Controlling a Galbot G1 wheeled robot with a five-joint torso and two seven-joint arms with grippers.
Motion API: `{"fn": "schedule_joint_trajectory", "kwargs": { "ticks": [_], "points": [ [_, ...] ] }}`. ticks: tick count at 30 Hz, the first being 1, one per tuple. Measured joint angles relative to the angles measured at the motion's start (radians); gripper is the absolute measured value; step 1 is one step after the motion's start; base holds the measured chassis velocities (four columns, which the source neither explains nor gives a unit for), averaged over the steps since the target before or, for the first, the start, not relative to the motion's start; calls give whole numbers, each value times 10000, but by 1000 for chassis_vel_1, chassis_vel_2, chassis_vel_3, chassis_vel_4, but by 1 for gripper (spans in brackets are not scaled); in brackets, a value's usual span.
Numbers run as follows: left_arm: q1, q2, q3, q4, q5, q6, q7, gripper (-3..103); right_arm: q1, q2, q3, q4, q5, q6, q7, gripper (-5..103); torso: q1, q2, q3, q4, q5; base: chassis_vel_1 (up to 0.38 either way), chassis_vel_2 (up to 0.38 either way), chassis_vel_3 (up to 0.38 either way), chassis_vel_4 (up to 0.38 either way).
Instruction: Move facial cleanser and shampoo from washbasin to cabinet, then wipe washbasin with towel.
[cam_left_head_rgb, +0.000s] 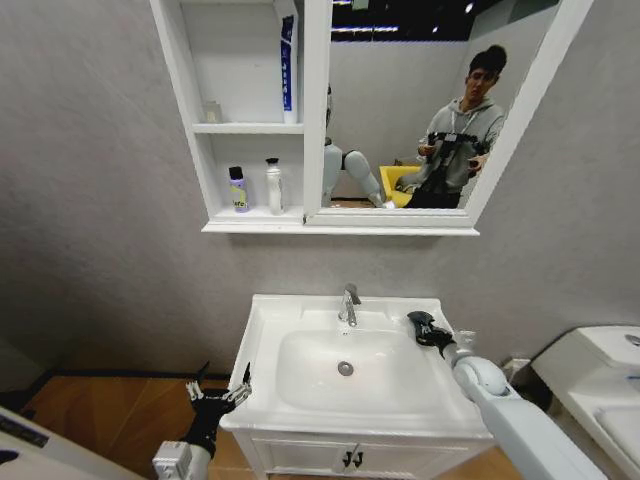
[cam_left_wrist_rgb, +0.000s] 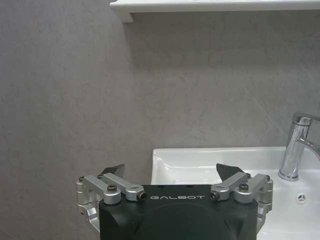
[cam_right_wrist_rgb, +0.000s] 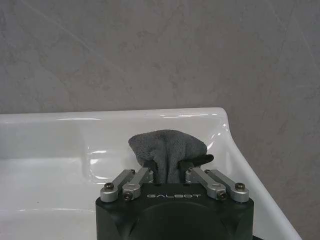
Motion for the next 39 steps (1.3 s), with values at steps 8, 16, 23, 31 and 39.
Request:
{"fn": "schedule_joint_trajectory", "kwargs": {
  "ticks": [8,16,23,31,39],
  "points": [
    [0,0,0,0,0,0,0,100,-192,131,193,57,-465,854,127,52,-1,0,0,0,-1,0,0,0,0],
    [0,0,0,0,-1,0,0,100,-1626,80,1117,1597,-939,1211,196,84,-1,0,-1,-2,-2,0,0,0,0],
    [0,0,-2,0,0,0,0,100,-3025,377,1734,2956,-1476,1759,368,100,-1,0,-1,-2,-4,0,0,0,0],
    [0,1,-2,0,0,0,-1,100,-6231,3382,3502,6048,-3724,2804,314,100,-2,1,-2,-4,7,0,0,0,0],
    [0,0,0,0,0,0,-1,100,-9433,5654,3878,8156,-4283,3531,-181,100,-4,1,-3,-2,-4,0,0,0,0]
  ]
}}
